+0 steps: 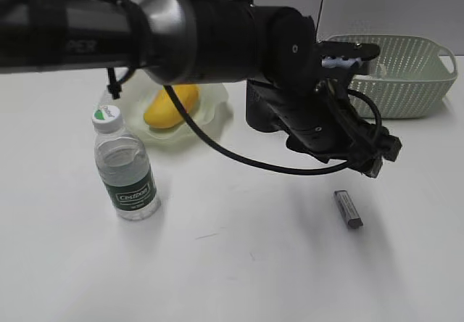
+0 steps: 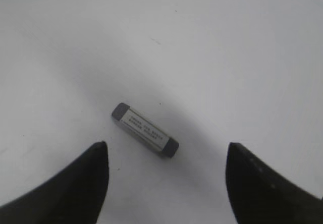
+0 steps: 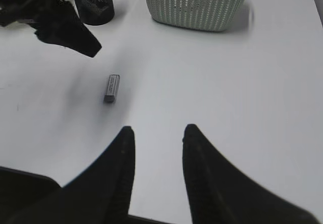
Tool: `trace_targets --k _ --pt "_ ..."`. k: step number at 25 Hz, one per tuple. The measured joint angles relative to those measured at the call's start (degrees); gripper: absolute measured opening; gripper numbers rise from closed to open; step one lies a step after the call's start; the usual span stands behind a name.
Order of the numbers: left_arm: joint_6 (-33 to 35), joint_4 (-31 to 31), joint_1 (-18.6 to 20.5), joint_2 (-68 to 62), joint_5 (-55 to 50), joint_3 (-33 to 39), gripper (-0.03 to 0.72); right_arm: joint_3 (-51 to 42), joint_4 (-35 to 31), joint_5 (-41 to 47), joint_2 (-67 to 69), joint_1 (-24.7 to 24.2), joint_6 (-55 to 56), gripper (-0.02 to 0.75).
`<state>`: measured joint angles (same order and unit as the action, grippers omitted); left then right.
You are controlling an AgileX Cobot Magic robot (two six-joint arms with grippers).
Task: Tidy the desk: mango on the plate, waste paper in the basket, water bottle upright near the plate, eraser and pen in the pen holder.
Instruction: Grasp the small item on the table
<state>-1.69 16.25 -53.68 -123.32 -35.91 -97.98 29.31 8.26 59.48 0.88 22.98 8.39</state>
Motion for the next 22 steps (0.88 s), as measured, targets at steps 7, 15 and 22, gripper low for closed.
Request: trace_targets --k 7,15,22 --pt "-24.5 -14.5 -1.6 -7.7 -0.4 -5.1 0.524 0.0 0.0 0.0 0.0 0.0 -0.1 0.267" --pt "-41.0 -26.6 -6.4 -11.2 1.3 -5.7 0.519 0.0 0.0 0.0 0.0 0.0 -0.1 0.265" --pt "-48.6 -34.4 -8.3 -14.4 2.0 -7.4 0.476 0.0 0.0 0.0 0.0 0.0 -0.1 0.265"
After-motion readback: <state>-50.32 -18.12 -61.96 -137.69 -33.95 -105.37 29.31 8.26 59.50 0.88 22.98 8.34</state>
